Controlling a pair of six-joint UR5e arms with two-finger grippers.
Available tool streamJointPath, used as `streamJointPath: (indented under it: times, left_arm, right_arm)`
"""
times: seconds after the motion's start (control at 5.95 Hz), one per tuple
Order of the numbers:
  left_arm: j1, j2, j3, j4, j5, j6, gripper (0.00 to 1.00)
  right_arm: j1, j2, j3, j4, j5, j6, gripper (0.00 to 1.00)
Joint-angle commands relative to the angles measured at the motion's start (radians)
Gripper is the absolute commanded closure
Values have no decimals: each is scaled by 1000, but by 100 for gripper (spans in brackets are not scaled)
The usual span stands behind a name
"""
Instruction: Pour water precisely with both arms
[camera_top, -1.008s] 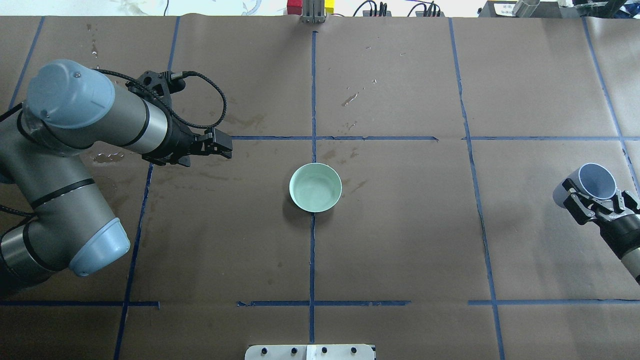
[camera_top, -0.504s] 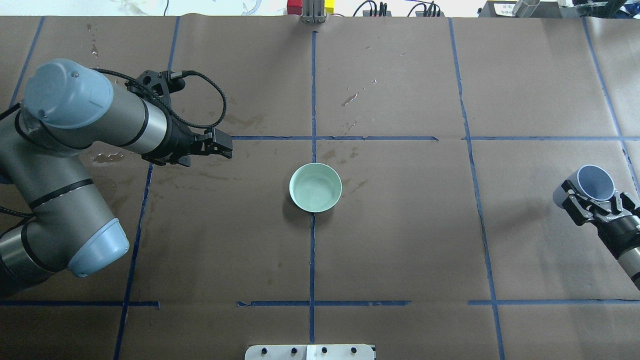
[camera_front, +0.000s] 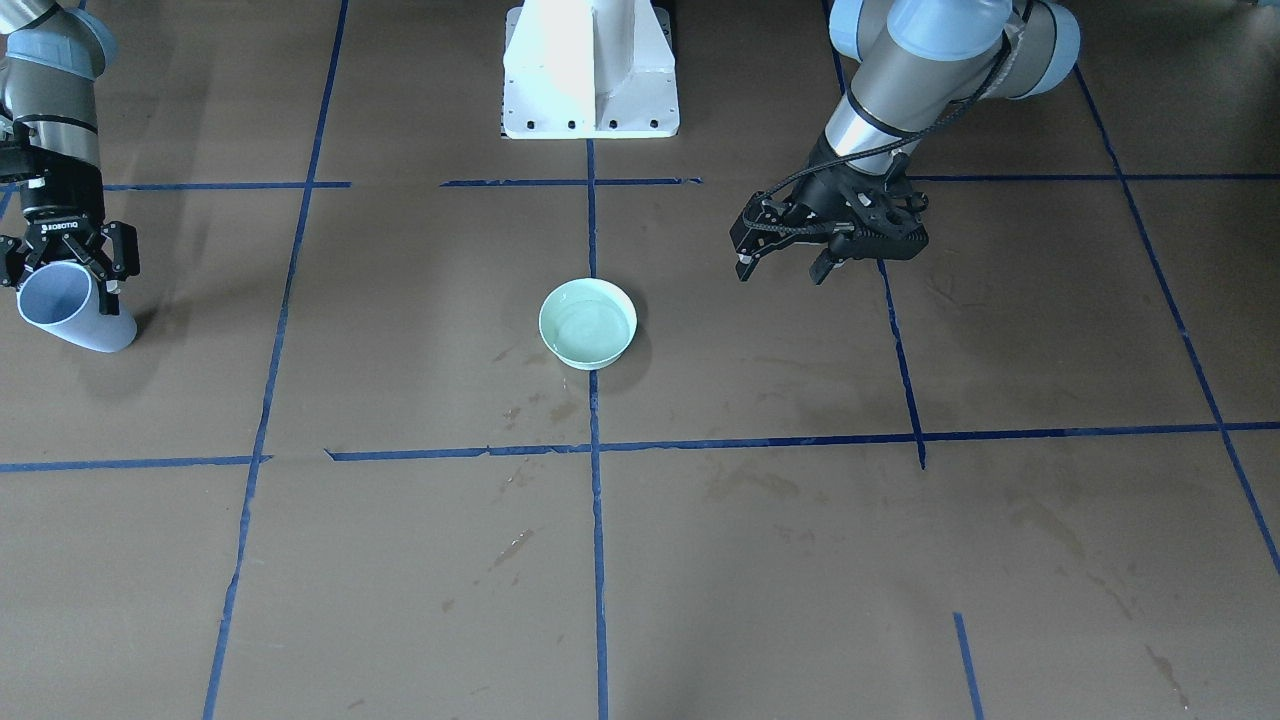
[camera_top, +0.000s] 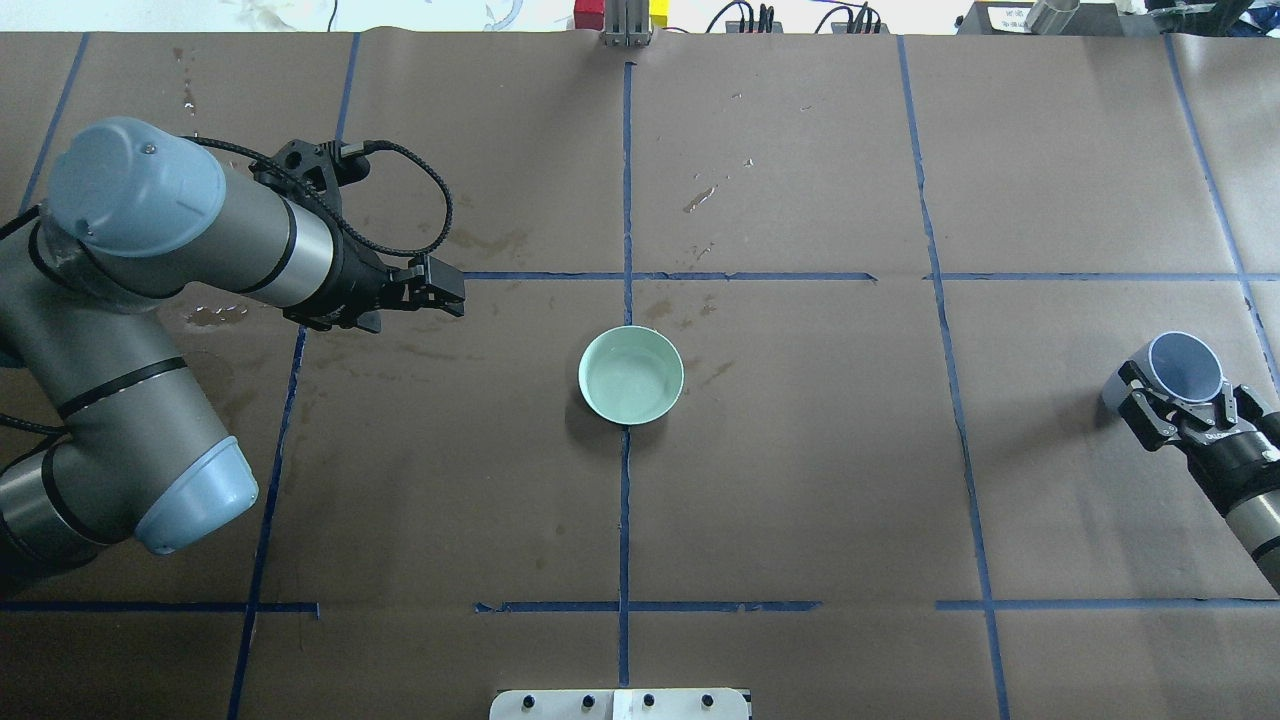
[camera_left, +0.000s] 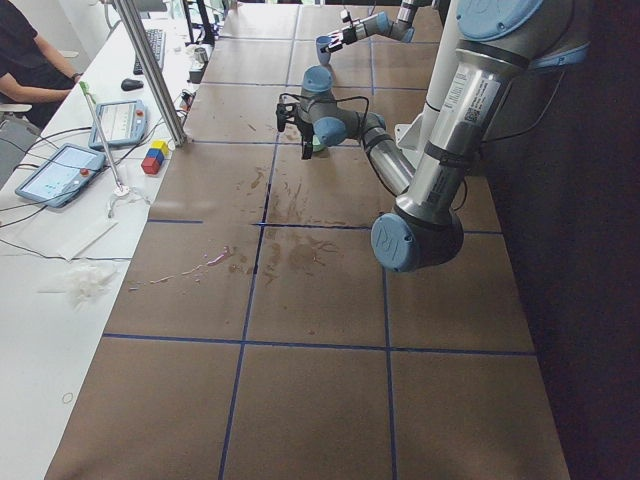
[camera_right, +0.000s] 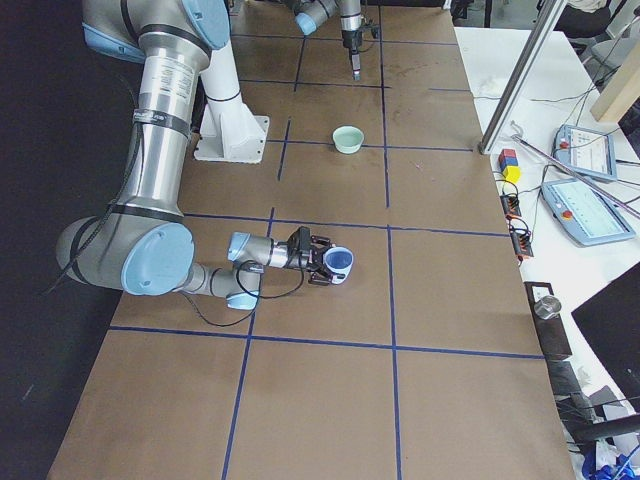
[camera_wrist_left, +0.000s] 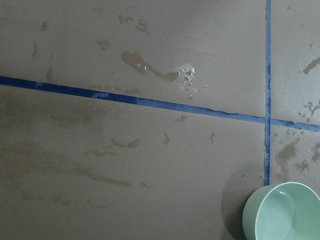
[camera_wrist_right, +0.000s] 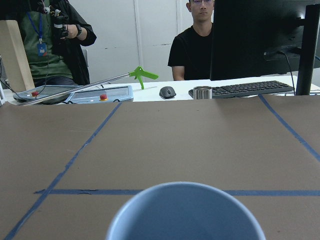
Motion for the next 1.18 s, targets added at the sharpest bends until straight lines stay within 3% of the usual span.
streamJointPath:
  times: [0.0, 0.34, 0.5, 0.67, 0.84, 1.01]
  left_arm:
    - [0, 0, 0, 0, 0, 0, 4]
    - [0, 0, -3, 6, 0, 0, 4]
    - [0, 0, -3, 5, 0, 0, 4]
    - [0, 0, -3, 6, 0, 0, 4]
    - [0, -2, -3, 6, 0, -2, 4]
    - [0, -2, -3, 6, 0, 0, 4]
  right_arm:
    - [0, 2, 5, 1, 0, -1, 71]
    - [2, 28, -1, 1, -3, 1, 68]
    - [2, 28, -3, 1, -3, -1, 61]
    - [2, 27, -3, 1, -3, -1, 42]
    - [2, 27, -3, 0, -4, -1, 0]
    - [2, 27, -1, 1, -3, -1, 0]
